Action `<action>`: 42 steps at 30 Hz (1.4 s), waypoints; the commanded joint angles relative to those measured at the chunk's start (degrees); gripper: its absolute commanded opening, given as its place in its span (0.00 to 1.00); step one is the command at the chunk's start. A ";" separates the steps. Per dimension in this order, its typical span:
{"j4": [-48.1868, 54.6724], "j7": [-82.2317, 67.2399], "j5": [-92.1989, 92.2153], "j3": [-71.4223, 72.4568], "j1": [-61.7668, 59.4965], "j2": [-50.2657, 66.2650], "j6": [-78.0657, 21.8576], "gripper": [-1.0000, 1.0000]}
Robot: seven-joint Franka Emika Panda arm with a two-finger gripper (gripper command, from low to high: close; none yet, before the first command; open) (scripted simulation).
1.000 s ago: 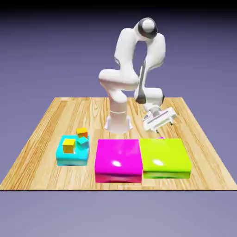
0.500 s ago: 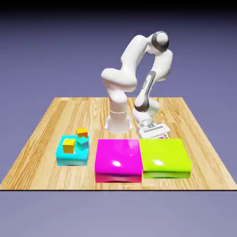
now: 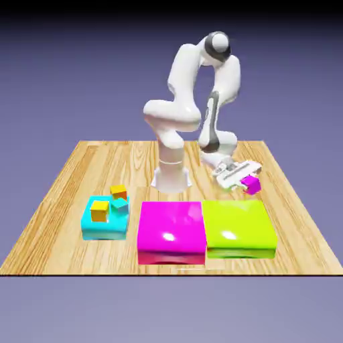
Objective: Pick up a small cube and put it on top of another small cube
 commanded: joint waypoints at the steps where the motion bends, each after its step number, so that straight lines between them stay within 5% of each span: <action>1: 0.70 0.20 0.03 -2.08 0.59 0.12 -0.25 0.00; 10: 7.00 2.56 -1.04 -20.77 5.91 1.16 -2.78 0.00; 42: -6.37 -34.94 -33.15 -83.01 -32.52 12.62 21.35 0.00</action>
